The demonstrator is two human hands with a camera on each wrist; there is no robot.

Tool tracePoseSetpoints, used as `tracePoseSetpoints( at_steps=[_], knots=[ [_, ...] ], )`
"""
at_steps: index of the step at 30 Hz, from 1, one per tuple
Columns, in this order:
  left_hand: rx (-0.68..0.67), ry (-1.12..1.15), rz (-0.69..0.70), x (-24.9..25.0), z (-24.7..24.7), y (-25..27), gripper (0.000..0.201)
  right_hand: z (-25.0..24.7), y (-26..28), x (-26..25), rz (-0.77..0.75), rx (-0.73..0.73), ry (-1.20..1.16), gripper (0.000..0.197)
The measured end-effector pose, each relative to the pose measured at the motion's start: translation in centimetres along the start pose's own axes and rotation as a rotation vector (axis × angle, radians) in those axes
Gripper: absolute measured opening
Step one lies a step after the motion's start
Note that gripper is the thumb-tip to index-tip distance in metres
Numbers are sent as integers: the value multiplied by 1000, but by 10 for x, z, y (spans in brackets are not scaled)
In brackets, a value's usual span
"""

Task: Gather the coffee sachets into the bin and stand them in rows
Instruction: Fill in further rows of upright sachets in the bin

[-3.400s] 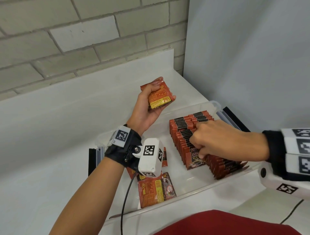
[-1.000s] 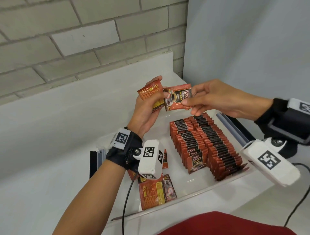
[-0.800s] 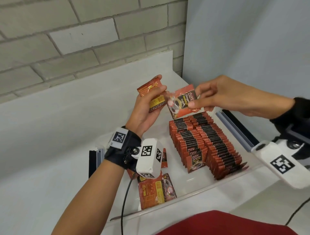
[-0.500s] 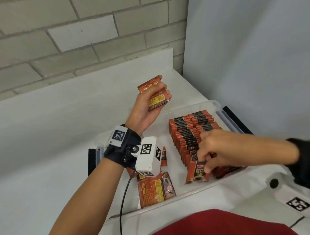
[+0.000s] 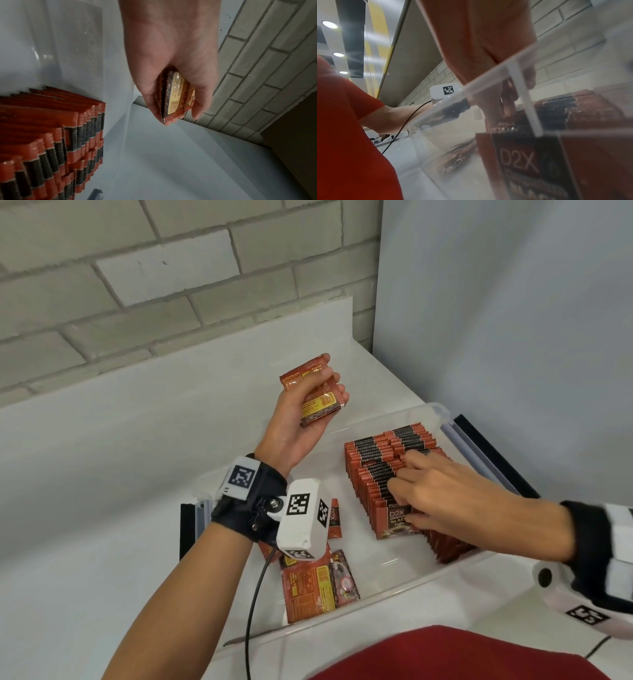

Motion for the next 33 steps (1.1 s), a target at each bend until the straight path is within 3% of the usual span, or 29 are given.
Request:
tracePoseSetpoints(
  at_steps=[7, 12, 19, 23, 26, 30, 33],
  knots=[
    [1, 10, -19, -1, 1, -1, 13, 3, 4, -2, -2, 59, -31, 62],
    [0, 49, -26, 0, 0, -1, 17, 6, 9, -8, -97, -2, 27, 34],
    [41, 87, -51, -2, -4, -1, 24, 7, 7, -5, -109, -77, -17, 25],
    [49, 37, -65, -4, -2, -1, 16, 11, 5, 5, -20, -219, -189, 6],
    [34, -44, -49, -3, -2, -2, 12, 10, 6, 16, 90, -292, -398, 7],
    [-32, -104, -29, -3, 0, -2, 14, -9, 3, 34, 291, -224, -707, 4],
    [-76, -145, -24, -5, 2, -1, 17, -30, -6, 54, 456, -41, -895, 9]
  ],
)
Point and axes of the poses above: each hand's wrist, its own y-axis away from the middle knuckle, its own z-axis out of the palm, x = y × z, the point moved 5 cm from there along -y, towards the middle knuckle, and after that the axes turned 4 degrees about z, right-handed, at the moved point
